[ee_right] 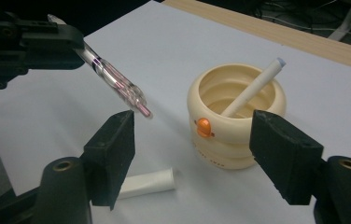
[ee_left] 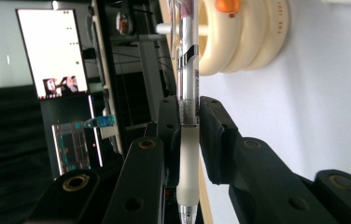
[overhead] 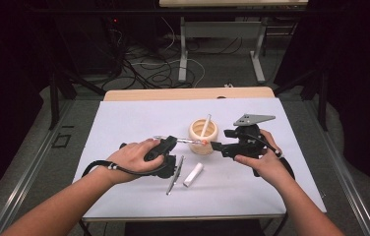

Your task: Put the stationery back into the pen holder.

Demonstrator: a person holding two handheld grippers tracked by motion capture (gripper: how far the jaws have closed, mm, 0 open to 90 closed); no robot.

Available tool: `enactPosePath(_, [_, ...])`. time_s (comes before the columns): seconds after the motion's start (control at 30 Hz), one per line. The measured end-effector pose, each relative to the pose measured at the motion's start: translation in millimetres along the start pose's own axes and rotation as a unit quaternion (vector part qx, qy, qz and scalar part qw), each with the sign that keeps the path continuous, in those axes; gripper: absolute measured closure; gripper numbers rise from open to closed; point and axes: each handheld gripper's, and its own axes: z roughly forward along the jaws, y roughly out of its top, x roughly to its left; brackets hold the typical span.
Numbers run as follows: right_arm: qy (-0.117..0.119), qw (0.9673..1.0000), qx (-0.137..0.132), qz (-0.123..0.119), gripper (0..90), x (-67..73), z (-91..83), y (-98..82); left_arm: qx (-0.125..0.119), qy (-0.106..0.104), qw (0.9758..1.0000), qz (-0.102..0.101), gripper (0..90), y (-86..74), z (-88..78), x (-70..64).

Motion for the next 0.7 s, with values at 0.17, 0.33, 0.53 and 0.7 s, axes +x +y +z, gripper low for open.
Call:
enactPosePath(0.17, [0.014,0.9995,0.027,-0.013,39.6,3.7,3.4,5.7,0.002,-0.004,0.9993,0.036,79.5,3.6,-1.1,-4.1])
enactPosePath(0.33, [0.028,0.9972,0.056,-0.041,44.2,10.3,7.9,12.3,-0.001,-0.010,0.9977,0.067,79.5,7.5,-0.9,-9.2])
enactPosePath(0.53, [0.054,0.9924,0.092,-0.060,48.7,19.9,15.2,18.5,0.000,-0.027,0.9943,0.103,79.5,12.5,-0.5,-12.4])
enactPosePath(0.7, [0.061,0.9872,0.119,-0.088,53.1,27.7,21.7,22.0,-0.009,-0.017,0.9920,0.125,79.5,16.6,-2.0,-15.9])
